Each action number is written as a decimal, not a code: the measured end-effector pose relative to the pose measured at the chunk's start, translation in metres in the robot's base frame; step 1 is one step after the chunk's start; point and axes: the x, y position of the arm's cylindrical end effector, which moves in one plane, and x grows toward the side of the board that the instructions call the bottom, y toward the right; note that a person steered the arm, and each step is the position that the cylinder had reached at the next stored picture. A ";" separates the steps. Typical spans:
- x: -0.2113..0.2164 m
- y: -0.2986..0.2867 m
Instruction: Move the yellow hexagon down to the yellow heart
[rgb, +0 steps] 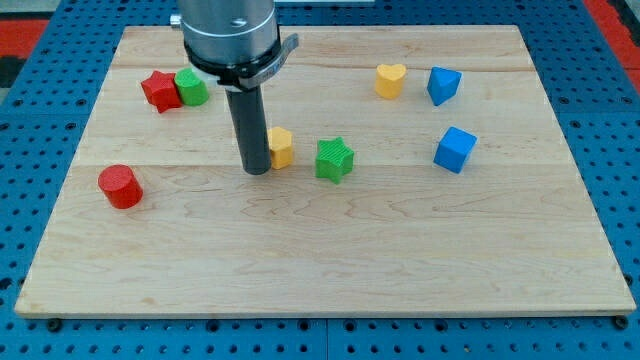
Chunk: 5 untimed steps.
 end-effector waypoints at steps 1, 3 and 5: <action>-0.024 0.038; -0.031 -0.011; -0.065 0.096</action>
